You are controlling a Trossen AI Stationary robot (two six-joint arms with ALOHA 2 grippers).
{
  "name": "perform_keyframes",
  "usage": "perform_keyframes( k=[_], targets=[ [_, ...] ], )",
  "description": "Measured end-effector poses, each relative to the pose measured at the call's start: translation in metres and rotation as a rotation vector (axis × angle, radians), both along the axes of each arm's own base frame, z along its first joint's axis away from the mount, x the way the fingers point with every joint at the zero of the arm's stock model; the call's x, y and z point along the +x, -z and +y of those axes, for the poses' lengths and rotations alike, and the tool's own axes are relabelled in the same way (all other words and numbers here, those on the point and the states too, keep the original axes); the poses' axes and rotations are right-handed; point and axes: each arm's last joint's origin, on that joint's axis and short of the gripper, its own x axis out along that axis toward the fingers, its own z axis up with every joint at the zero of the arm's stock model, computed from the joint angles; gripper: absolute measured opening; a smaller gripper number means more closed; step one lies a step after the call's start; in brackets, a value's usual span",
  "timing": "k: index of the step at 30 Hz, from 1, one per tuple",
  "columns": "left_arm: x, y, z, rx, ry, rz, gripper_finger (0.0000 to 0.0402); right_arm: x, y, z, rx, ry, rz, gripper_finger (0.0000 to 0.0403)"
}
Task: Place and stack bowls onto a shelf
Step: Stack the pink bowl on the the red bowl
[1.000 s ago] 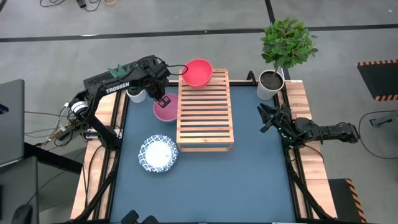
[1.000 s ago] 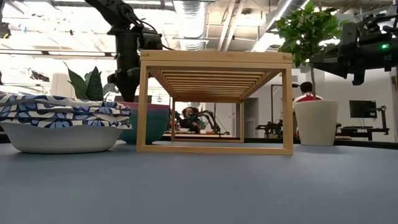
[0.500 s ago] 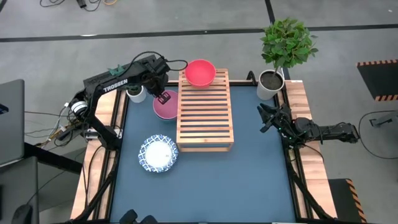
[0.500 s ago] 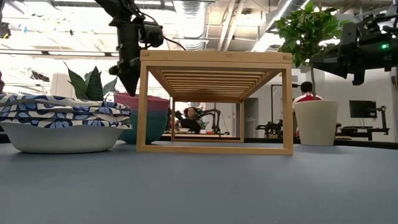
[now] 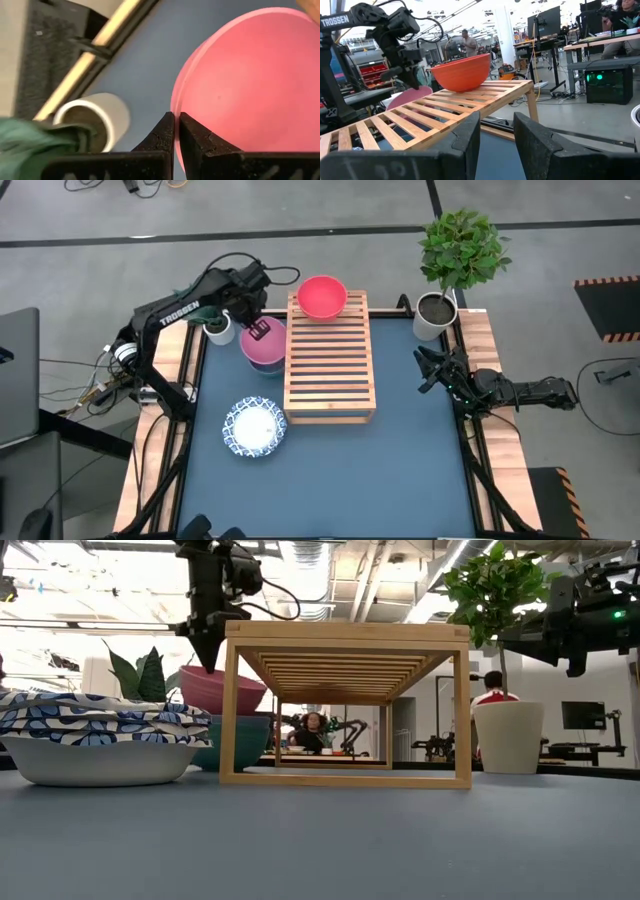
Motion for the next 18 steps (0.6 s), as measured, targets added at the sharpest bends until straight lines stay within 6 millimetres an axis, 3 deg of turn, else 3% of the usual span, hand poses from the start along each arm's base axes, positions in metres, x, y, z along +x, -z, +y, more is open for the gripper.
perform_keyframes(
  k=[10, 18],
  targets=[
    [-0.008, -0.038, 0.001, 0.111, -0.041, 0.032, 0.0, 0.0, 0.0, 0.0, 0.0, 0.0, 0.0, 0.0143],
    [-0.017, -0.083, 0.007, 0.253, -0.088, -0.061, 0.0, 0.0, 0.0, 0.0, 0.0, 0.0, 0.001, 0.0143]
  ],
)
